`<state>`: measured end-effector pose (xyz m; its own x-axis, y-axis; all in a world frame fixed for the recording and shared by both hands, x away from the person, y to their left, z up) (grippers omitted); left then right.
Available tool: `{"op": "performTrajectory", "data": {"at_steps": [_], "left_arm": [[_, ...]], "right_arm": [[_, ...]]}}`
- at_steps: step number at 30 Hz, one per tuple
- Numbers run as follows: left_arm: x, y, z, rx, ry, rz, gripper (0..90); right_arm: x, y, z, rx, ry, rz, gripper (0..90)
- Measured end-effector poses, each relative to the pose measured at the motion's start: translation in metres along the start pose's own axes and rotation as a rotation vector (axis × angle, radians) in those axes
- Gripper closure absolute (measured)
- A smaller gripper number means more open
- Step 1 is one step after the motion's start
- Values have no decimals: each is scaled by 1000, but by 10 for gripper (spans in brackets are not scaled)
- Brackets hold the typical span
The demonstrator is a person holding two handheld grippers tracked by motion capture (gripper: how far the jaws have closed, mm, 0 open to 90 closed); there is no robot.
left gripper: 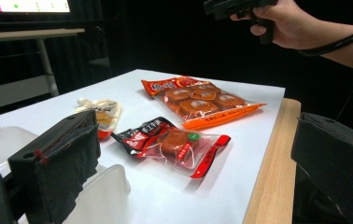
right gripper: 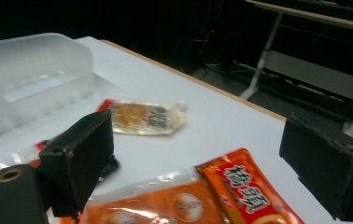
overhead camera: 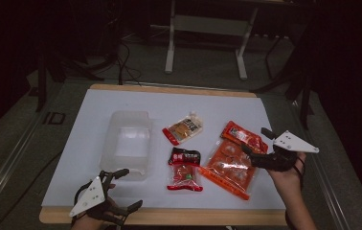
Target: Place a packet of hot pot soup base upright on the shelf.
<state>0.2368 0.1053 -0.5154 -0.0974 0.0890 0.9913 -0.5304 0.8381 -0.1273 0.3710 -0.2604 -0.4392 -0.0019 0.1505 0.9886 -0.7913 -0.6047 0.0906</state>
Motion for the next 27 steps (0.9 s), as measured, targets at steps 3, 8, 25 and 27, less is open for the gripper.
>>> {"op": "performTrajectory", "data": {"at_steps": [3,8,25,27], "left_arm": [[0,0,0,1,-1,-1,18],[-1,0,0,0,-2,-5,18],[-2,-1,0,-3,0,-11,18],[-2,-1,0,-2,0,-10,18]], "right_arm": [[-4,-2,9,-21,-8,-6,99],[-18,-9,37,-81,-34,-44,99],[-83,-18,89,-191,-132,-182,124],[-93,-19,95,-206,-147,-205,124]]}}
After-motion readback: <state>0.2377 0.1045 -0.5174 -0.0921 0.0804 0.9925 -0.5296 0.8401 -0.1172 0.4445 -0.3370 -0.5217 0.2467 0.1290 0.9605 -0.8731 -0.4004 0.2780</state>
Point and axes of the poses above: each handheld gripper's, and its own axes: y roughly backward along the jaws, x roughly out of its top, z roughly to its right, the point moved 9 cm from there along -y, roughly forward along the jaws, and after that the axes turned 14 degrees about z, right-handed, at the moved point
